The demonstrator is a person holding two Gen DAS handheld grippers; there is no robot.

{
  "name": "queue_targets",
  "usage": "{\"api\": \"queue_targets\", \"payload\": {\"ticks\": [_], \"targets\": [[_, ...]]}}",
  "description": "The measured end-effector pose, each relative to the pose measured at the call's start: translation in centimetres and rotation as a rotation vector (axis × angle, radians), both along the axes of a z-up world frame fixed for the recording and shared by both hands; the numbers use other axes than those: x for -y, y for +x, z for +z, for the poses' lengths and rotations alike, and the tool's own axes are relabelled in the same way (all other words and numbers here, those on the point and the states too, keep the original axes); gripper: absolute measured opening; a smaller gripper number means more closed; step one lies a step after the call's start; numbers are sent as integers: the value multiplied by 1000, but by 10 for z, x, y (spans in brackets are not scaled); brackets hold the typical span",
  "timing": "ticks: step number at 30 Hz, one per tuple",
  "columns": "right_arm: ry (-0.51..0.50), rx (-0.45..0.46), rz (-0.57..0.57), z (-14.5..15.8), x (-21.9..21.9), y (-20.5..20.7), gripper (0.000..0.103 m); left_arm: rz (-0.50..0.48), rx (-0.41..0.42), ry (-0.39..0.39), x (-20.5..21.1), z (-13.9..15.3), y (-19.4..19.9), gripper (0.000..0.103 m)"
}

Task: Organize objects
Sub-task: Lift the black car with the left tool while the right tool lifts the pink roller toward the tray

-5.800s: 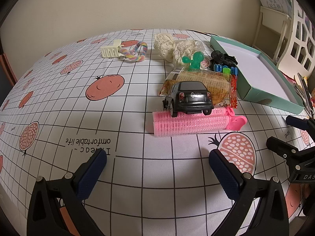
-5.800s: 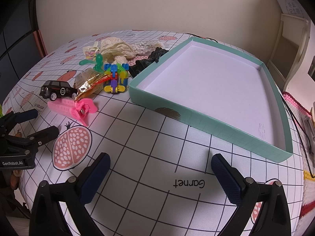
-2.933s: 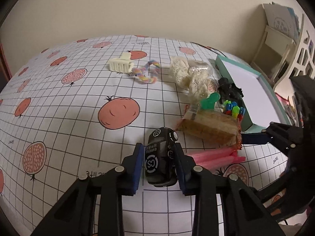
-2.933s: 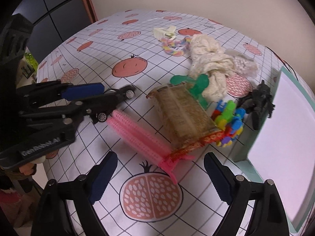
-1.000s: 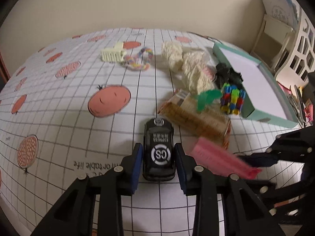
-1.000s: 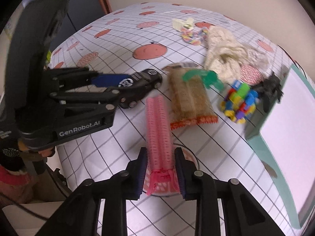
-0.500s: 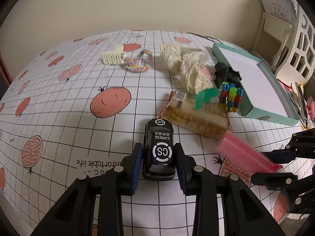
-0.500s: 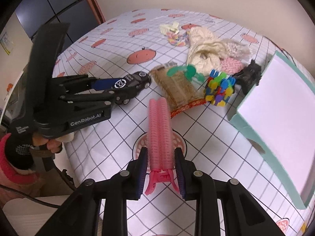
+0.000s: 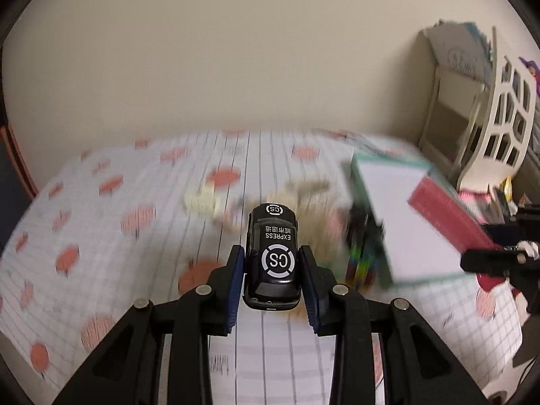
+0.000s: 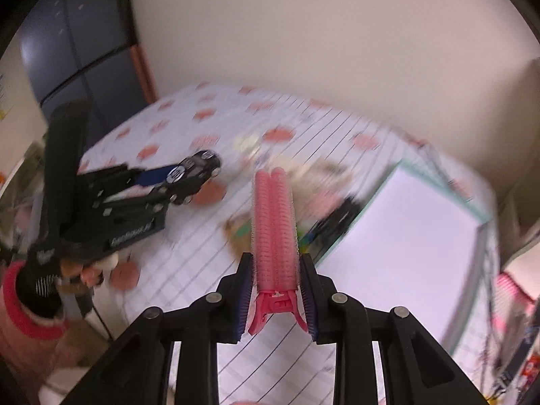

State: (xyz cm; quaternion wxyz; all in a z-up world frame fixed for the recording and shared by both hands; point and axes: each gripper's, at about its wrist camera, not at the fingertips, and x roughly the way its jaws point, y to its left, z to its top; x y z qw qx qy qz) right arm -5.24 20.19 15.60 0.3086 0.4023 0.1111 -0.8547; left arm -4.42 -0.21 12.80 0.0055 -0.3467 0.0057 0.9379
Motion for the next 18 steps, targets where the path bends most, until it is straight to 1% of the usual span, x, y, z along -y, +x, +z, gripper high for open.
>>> {"api": "queue_targets", "payload": {"ticks": [1,3,5,8,11,14,18], "targets": [[-14,-16,-45,10,-4,-9,29,-8,-20,-5,-5,9,-5,34],[-18,-35,-96,21,-4,-23,29,-25,-47,-7,-14,24,-16,34],[-18,-50,-154,31,-7,-37,29,-43,-62,13,-23,38,-27,34],[-30,-53,-222,41,-12,-56,29,-51,-66,51,-34,53,-44,34],[-45,-48,-282,45,-19,-73,29,-55,-64,57,-44,60,-55,34],[-38,-48,-348,39,-27,-83,29,-60,-56,44,-58,63,-67,34],[-39,-12,-437,17,-43,-104,29,-74,-29,44,-76,58,-83,34]]}}
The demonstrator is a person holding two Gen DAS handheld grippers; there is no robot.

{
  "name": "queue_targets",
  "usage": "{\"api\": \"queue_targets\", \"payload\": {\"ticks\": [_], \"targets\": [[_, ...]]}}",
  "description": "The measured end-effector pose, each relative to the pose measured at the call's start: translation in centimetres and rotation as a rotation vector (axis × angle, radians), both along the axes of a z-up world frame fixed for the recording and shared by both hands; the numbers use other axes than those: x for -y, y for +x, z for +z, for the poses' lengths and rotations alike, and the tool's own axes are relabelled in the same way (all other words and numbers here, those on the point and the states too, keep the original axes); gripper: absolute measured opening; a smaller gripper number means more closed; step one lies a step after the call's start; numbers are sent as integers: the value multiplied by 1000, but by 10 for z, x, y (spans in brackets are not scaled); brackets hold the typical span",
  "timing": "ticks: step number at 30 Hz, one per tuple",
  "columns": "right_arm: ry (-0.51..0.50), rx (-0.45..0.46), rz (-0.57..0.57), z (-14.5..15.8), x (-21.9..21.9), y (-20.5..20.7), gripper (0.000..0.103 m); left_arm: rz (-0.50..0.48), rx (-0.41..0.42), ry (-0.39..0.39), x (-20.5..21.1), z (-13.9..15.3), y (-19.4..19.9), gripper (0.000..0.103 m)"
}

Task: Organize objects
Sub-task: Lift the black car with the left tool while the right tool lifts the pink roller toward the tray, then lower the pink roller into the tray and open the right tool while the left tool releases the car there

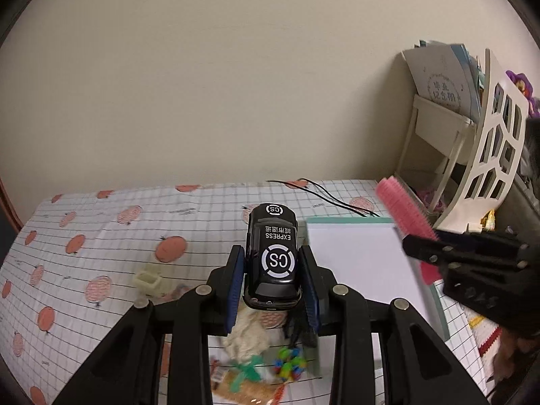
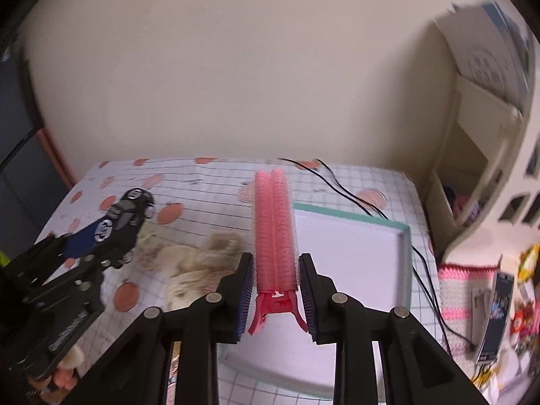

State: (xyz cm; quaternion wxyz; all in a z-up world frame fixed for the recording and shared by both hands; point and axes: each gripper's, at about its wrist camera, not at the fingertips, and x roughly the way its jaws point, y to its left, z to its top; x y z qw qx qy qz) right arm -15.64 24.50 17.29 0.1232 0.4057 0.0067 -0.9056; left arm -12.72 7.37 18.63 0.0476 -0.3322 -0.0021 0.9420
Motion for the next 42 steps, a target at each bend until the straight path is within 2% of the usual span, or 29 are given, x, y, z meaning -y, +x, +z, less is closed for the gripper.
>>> {"api": "queue_targets", "payload": {"ticks": [7,13,21,26,30,42], "targets": [[-50,93,-131,-47,-33,-20,29,-20,74,-8,-37,-23,-27,34],[-28,134,-176,-81,-55,-29,29,-45,128,-43,-67,-53,-44,34],[6,174,-202,-111,-73,-30,29,-100,160,-90,-103,-81,-58,34],[38,182,-198,-121,-76,-32,29,-125,190,-116,-116,-102,-60,34],[41,199,-205,-127,-78,-32,29,-125,221,-98,-118,-116,-65,34],[66,231,-202,-138,-78,-31,29,-152,268,-151,-129,-138,-65,34]]}}
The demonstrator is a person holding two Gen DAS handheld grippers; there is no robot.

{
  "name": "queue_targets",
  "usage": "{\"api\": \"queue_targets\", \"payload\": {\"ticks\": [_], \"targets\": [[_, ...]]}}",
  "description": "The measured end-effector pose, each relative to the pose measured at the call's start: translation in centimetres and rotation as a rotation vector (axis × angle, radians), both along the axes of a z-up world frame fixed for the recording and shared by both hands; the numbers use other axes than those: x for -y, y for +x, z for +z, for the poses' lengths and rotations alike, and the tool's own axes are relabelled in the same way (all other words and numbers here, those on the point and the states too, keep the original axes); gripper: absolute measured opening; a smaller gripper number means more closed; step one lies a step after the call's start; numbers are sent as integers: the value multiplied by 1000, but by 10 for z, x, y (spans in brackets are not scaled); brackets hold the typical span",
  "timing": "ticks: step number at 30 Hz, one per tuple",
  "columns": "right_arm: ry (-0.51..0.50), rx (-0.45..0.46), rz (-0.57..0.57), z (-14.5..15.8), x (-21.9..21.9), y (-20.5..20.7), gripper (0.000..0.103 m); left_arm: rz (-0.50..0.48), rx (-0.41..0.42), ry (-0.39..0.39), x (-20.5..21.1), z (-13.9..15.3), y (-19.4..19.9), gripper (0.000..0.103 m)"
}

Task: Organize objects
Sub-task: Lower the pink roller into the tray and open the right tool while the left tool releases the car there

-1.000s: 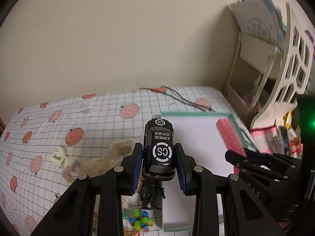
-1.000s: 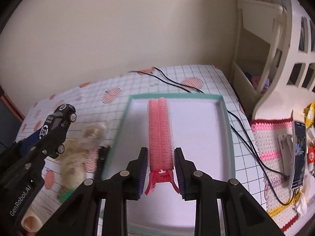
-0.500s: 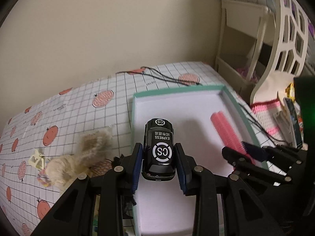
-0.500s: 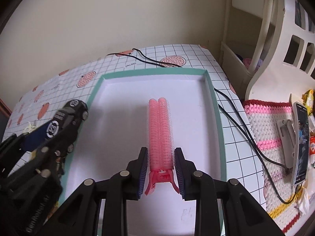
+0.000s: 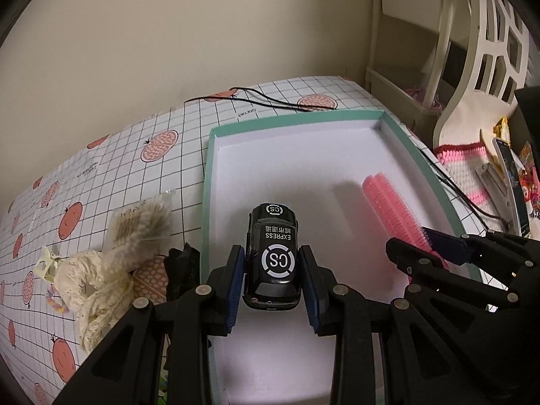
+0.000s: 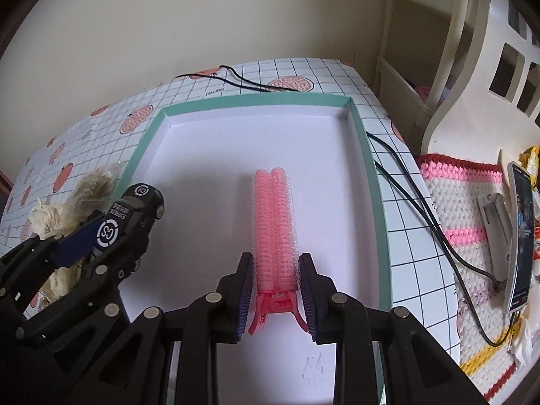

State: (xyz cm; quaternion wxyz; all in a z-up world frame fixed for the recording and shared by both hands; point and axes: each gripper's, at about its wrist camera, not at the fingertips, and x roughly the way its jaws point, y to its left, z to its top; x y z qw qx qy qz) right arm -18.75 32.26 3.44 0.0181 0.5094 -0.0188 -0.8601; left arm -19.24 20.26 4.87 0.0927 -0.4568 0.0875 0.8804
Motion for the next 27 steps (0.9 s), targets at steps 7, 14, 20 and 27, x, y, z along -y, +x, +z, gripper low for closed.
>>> {"api": "queue_targets", "payload": {"ticks": [7,14,20,27], "targets": [[-4,21,1,-5,-1,0,29,-2,22,-5,-4,-3,1,34],[-8,29,1,-6,0,0,30,-4,34,-7,-5,-5,2,34],[-8,29,0,-5,0,1,31,10,37,11,-1,-4,1,34],[-16,19,-12,0,-1,3,31,31,22,35,4,4,3,34]]}}
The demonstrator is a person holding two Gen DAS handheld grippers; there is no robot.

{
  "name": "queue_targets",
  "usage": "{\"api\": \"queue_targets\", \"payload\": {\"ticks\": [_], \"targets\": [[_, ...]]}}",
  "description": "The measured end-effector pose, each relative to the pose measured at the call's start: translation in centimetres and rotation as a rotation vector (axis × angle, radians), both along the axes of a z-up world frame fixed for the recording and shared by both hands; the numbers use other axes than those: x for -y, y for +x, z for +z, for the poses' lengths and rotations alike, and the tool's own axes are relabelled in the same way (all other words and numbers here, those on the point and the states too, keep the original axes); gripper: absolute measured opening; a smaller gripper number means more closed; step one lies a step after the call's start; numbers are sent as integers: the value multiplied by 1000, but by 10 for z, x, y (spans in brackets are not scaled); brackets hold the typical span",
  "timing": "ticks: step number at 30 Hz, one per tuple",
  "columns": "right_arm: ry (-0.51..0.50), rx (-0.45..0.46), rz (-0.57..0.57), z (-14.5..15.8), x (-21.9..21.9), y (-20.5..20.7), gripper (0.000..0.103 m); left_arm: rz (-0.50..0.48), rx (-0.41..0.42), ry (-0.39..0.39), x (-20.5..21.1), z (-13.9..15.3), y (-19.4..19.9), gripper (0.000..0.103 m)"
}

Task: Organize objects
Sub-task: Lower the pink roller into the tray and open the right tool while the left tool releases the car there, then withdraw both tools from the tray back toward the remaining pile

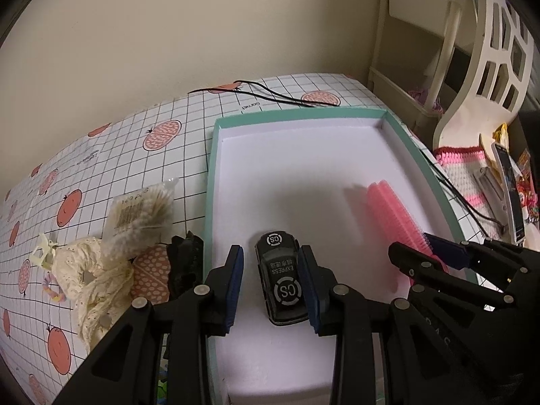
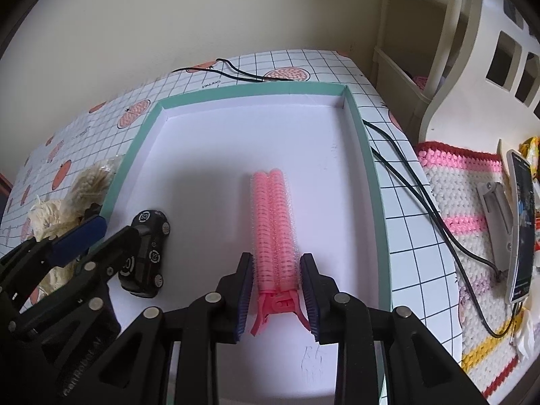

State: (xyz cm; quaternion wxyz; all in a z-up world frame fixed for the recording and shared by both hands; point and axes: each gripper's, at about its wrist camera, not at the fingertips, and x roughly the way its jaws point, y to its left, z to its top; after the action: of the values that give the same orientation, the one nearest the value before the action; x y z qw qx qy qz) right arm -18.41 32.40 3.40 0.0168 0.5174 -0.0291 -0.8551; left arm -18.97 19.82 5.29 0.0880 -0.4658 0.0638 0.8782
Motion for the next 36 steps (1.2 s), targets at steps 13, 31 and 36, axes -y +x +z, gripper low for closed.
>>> {"api": "queue_targets", "payload": {"ticks": [13,31,36], "targets": [[-12,-9,-16,10,1,12,33,73,-13,52,26,15,9,48],[12,-14,0,6,8,13,67,168,-25,46,52,14,8,74],[12,-23,8,6,9,14,78,194,-28,56,57,13,6,86]]}}
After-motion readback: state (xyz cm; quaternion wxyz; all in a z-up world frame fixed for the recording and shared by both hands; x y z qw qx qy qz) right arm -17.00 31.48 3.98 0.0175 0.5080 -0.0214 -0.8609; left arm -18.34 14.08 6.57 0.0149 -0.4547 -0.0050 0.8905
